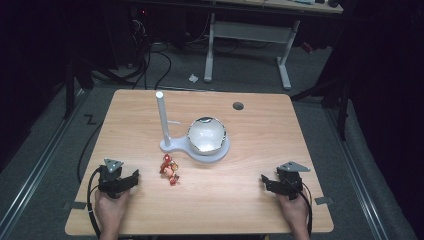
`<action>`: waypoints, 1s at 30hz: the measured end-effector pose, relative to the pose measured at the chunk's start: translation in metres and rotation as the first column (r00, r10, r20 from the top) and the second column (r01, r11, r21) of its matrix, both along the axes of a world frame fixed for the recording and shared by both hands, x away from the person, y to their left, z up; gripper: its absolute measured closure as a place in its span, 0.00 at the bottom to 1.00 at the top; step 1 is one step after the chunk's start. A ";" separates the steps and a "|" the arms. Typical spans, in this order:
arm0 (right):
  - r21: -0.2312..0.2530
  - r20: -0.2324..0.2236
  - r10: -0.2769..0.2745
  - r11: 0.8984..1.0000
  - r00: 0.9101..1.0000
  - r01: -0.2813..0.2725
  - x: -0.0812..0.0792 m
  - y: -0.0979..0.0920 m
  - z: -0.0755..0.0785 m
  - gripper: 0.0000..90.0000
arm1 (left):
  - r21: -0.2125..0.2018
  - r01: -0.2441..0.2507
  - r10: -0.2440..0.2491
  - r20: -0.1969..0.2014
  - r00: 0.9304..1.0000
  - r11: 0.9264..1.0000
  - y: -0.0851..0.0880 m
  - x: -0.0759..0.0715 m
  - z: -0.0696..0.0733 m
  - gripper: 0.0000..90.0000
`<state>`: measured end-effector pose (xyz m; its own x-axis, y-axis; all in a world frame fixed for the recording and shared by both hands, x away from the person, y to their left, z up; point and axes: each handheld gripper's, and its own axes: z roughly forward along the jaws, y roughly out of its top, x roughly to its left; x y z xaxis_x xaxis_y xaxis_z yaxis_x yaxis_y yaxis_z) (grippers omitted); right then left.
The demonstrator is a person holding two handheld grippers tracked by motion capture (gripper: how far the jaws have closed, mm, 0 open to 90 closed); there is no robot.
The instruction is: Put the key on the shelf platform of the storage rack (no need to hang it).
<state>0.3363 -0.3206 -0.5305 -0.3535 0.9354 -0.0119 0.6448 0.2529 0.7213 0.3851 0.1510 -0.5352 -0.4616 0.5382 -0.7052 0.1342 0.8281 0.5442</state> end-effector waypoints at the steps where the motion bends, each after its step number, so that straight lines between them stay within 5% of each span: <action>1: 0.000 0.000 0.000 1.000 1.000 0.000 0.000 0.000 0.000 0.32 | 0.004 0.009 -0.009 0.002 1.000 1.000 0.000 0.000 0.000 0.29; 30: 0.000 -0.001 0.001 1.000 1.000 -0.001 0.000 0.000 0.000 0.32 | 0.016 0.071 -0.071 -0.026 0.997 0.997 0.000 -0.008 0.003 0.23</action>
<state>0.3363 -0.3206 -0.5304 -0.3540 0.9352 -0.0121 0.6451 0.2535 0.7208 0.3772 0.1508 -0.5322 -0.4397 0.5820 -0.6841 0.2062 0.8067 0.5538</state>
